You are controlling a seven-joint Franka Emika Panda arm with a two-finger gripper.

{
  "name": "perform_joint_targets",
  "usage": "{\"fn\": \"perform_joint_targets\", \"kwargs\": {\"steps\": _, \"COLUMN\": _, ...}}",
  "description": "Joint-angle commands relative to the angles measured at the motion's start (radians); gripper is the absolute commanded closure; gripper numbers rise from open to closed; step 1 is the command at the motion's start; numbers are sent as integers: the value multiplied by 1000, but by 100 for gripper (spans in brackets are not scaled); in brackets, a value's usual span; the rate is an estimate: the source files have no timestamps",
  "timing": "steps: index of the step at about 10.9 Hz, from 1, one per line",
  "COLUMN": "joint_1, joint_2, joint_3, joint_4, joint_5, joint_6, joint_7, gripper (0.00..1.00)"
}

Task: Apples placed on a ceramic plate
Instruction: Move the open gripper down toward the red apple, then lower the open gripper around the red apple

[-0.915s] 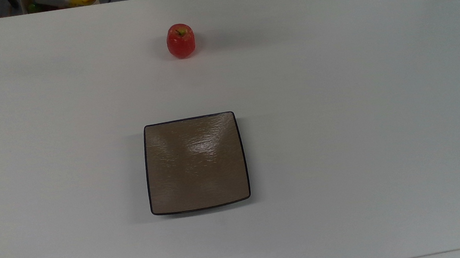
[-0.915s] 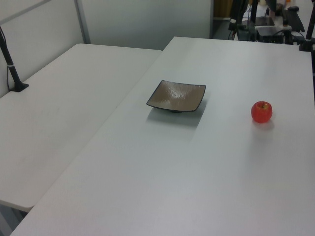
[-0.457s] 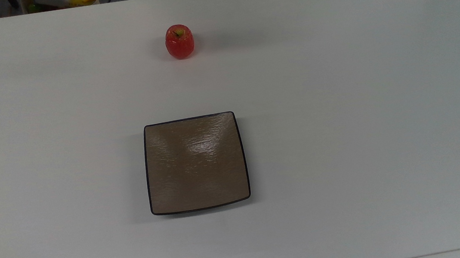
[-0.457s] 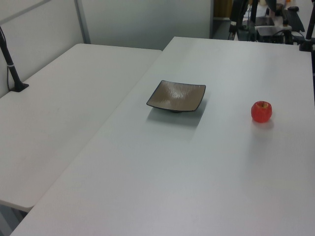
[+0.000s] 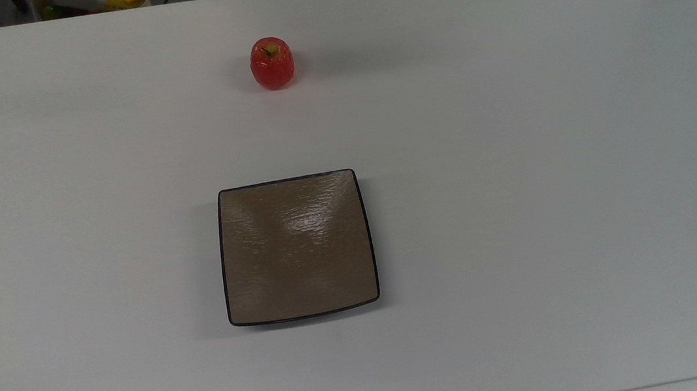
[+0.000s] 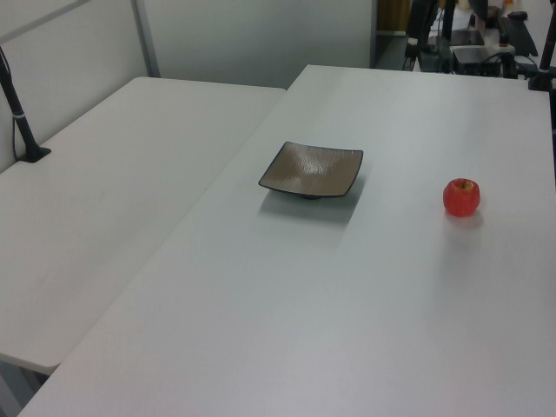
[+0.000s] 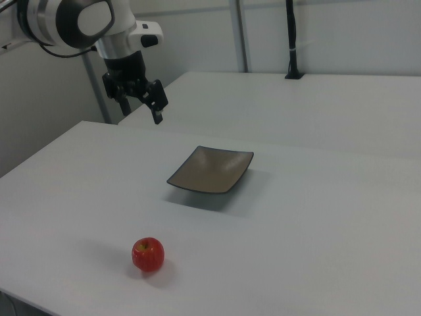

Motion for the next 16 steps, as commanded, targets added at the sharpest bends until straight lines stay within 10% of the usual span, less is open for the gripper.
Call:
{"fn": "perform_joint_targets", "kwargs": {"steps": 1, "joint_1": 1, "joint_2": -21, "joint_3": 0, "joint_4": -22, "joint_5": 5, "joint_6": -73, "joint_7": -47, "gripper": 0}}
{"fn": "perform_joint_targets", "kwargs": {"steps": 6, "joint_1": -8, "joint_2": -29, "joint_3": 26, "joint_4": -77, "joint_5": 2, "joint_6": -222, "joint_7": -417, "gripper": 0}}
{"fn": "perform_joint_targets", "kwargs": {"steps": 16, "joint_1": 24, "joint_2": -208, "joint_3": 45, "joint_4": -523, "joint_5": -57, "joint_6": 52, "joint_7": -439, "gripper": 0}}
